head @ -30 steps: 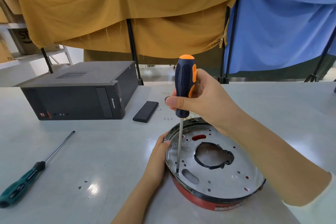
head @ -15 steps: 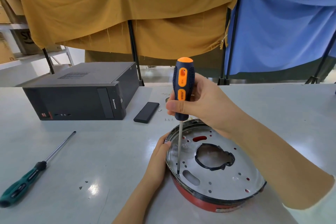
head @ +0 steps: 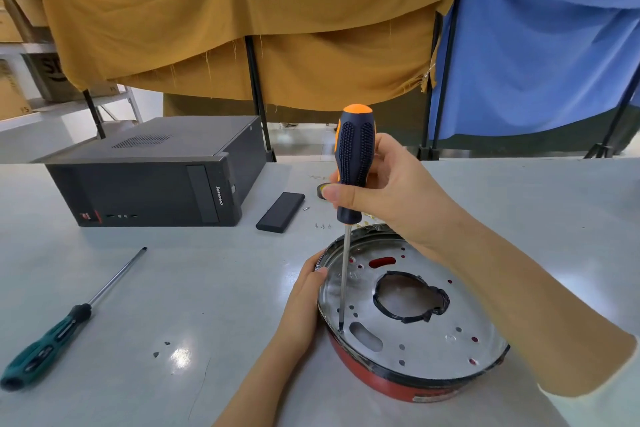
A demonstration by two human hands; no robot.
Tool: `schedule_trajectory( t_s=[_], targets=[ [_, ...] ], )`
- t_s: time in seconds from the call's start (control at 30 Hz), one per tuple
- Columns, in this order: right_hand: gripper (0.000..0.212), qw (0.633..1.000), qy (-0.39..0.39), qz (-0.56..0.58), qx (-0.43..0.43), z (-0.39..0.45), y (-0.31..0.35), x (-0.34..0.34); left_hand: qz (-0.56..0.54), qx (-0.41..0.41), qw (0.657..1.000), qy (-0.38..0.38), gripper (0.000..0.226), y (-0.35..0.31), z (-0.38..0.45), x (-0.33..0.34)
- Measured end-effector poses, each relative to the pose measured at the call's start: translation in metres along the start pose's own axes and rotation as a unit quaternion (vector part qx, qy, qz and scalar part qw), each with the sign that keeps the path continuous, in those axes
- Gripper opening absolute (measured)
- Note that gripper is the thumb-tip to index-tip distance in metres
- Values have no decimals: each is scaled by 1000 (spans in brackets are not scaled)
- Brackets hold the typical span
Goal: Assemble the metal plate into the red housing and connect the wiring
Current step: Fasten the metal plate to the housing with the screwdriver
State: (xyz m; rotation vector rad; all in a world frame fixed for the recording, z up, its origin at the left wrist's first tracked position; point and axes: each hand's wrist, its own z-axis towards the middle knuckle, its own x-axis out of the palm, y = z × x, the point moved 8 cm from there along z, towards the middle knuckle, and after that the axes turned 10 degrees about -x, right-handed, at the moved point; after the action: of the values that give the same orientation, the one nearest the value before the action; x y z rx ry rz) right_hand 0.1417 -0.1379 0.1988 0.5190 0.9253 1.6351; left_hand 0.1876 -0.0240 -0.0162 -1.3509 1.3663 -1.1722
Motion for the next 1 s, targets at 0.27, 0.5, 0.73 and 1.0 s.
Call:
schedule_trajectory(
  t_s=[0.27,0.5,0.73,1.0],
  targets=[
    [33,992,98,73,18,-8,7,7,-2,-3,1000,-9,21,2,1,-2],
    [38,998,56,34,19,4,3,6,9,1,1000,-10,20,0,1,-2],
    [31,989,96,108,5,2,8,12,5,-1,1000,4,26,3,-1,-2],
    [32,993,69,95,2,6,6,10,-5,-1,1000,1,31,0,-3,0]
  ],
)
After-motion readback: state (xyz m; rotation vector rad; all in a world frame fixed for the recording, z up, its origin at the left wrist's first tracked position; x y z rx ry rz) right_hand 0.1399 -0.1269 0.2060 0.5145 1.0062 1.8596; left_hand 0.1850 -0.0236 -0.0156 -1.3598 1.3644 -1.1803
